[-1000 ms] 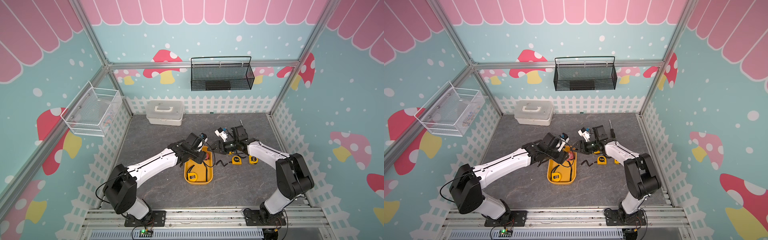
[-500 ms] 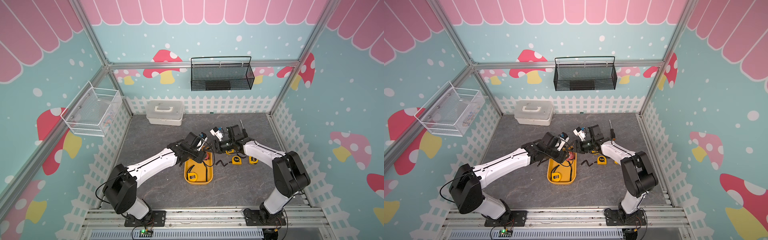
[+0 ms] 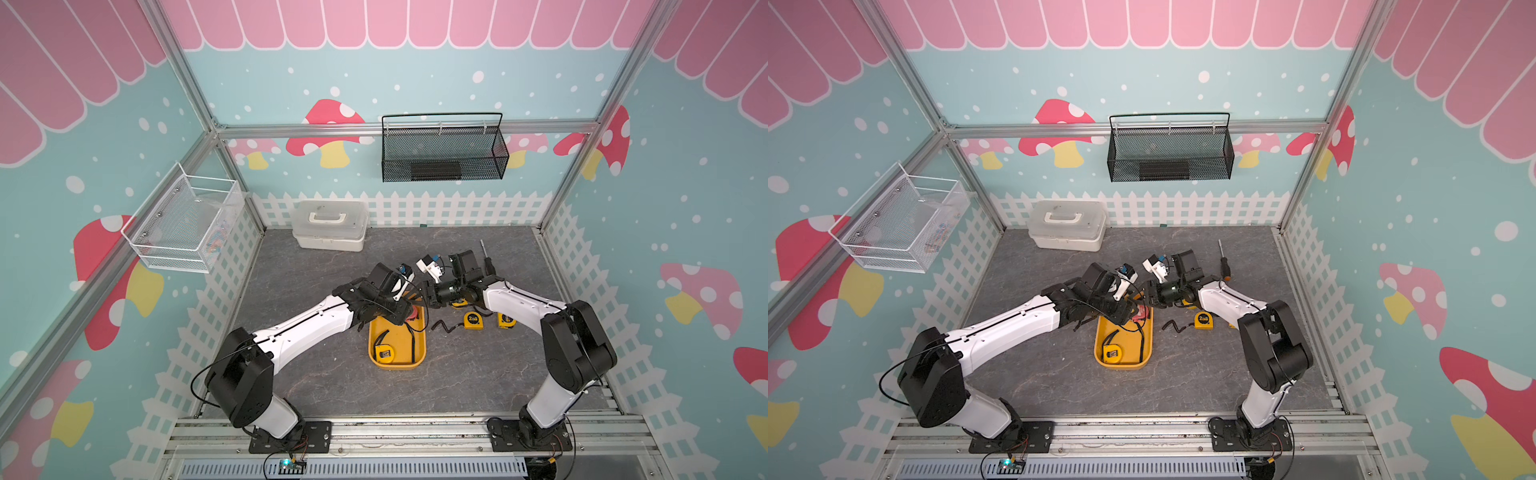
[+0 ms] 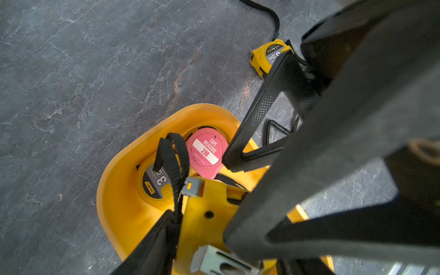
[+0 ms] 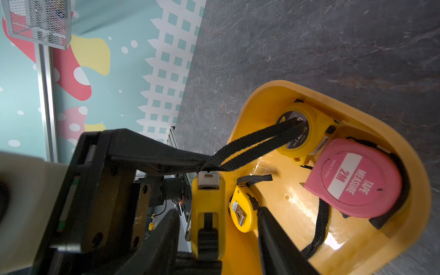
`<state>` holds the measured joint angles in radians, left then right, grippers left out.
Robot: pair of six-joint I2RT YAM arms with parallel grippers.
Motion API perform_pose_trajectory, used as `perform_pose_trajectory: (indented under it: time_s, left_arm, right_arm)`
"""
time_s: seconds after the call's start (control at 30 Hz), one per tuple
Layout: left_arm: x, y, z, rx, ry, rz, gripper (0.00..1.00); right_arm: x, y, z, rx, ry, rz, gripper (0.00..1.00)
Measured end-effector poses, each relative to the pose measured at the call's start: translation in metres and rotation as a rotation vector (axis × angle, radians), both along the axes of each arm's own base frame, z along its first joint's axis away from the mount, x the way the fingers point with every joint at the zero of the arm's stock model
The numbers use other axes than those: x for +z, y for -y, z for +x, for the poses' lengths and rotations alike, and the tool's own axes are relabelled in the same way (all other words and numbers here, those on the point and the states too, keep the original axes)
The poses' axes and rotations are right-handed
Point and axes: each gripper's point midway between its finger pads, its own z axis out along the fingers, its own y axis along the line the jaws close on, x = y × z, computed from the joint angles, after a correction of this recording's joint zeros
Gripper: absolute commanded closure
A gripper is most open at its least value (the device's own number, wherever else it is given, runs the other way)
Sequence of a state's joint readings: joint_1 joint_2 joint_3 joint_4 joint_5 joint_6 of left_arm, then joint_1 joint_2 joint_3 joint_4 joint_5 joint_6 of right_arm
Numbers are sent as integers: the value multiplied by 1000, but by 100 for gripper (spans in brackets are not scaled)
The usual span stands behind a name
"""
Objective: Take the tape measure out of the storage box
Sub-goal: Place the tape measure at the center of the board.
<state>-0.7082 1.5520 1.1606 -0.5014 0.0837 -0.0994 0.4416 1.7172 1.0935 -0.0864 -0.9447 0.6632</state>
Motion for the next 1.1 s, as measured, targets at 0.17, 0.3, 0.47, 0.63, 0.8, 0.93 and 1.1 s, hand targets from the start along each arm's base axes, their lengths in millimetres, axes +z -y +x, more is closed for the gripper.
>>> perform_pose_trajectory:
  time_s: [0.17, 0.3, 0.47, 0.63, 0.8, 0.93, 1.1]
  left_arm:
    - [1, 1, 0, -6, 0, -9, 40]
    - [1, 2, -1, -11, -3, -15, 40]
    - [2, 2, 1, -12, -7, -25, 40]
    - [0, 2, 2, -15, -19, -35, 40]
    - [-4, 2, 3, -17, -35, -38, 40]
    - [-7, 2, 4, -17, -45, -37, 39]
    - [-6, 3, 4, -18, -45, -40, 39]
  right_arm:
    - [-1, -3, 0, 5, -5, 7, 54]
    - [-1, -5, -1, 10, -9, 11, 57]
    - [-1, -6, -2, 13, -11, 16, 60]
    - [-2, -7, -1, 13, -13, 15, 62]
    - [-2, -7, -1, 13, -11, 16, 67]
    - [-2, -7, -1, 12, -10, 15, 69]
    - [-3, -6, 0, 9, -10, 12, 70]
